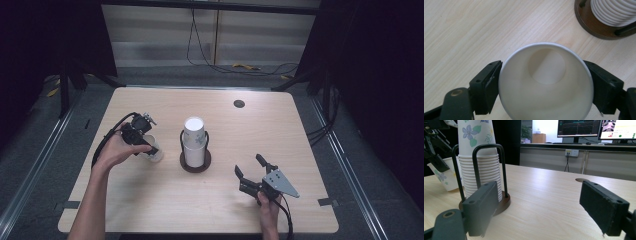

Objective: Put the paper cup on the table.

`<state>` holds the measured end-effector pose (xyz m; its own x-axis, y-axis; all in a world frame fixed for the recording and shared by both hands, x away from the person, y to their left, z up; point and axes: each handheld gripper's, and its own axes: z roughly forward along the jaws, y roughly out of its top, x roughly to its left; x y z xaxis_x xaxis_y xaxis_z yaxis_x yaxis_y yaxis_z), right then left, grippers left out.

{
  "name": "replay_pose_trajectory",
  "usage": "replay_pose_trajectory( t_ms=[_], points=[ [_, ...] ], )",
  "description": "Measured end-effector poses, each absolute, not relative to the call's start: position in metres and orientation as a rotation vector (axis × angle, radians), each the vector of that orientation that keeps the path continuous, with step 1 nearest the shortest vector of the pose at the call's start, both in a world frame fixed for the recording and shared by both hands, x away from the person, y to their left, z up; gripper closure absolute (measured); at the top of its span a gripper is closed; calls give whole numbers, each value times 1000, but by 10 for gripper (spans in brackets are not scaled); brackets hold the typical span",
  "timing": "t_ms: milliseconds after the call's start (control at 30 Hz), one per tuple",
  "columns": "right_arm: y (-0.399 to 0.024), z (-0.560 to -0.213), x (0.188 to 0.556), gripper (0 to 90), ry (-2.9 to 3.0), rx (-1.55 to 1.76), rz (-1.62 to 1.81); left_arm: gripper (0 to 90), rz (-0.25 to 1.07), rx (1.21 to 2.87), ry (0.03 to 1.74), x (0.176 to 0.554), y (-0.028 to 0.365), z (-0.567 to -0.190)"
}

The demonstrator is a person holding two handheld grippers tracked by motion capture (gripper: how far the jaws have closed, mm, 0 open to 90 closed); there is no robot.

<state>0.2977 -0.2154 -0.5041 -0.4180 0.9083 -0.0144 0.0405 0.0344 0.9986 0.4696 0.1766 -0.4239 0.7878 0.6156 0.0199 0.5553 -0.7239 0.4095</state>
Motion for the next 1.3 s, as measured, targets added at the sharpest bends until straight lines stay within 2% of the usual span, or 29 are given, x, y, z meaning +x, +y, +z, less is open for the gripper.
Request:
replay_pose_trajectory(
  t_ms=[233, 533, 867, 967, 1300],
  points=[
    [-215, -504, 298, 150, 1568, 989, 1476, 201, 202, 2570, 901, 473, 174, -429],
    [-215, -504, 298, 150, 1568, 989, 1477, 180, 244, 2561, 890, 472, 175, -430],
    [-215, -504, 298, 150, 1569, 990, 1477, 173, 266, 2487, 894, 470, 179, -429],
    [-215, -504, 298, 151, 1569, 990, 1477, 173, 309, 2462, 878, 468, 180, -428],
    [-215, -504, 298, 154, 1568, 988, 1477, 167, 338, 2319, 897, 461, 191, -429]
  ],
)
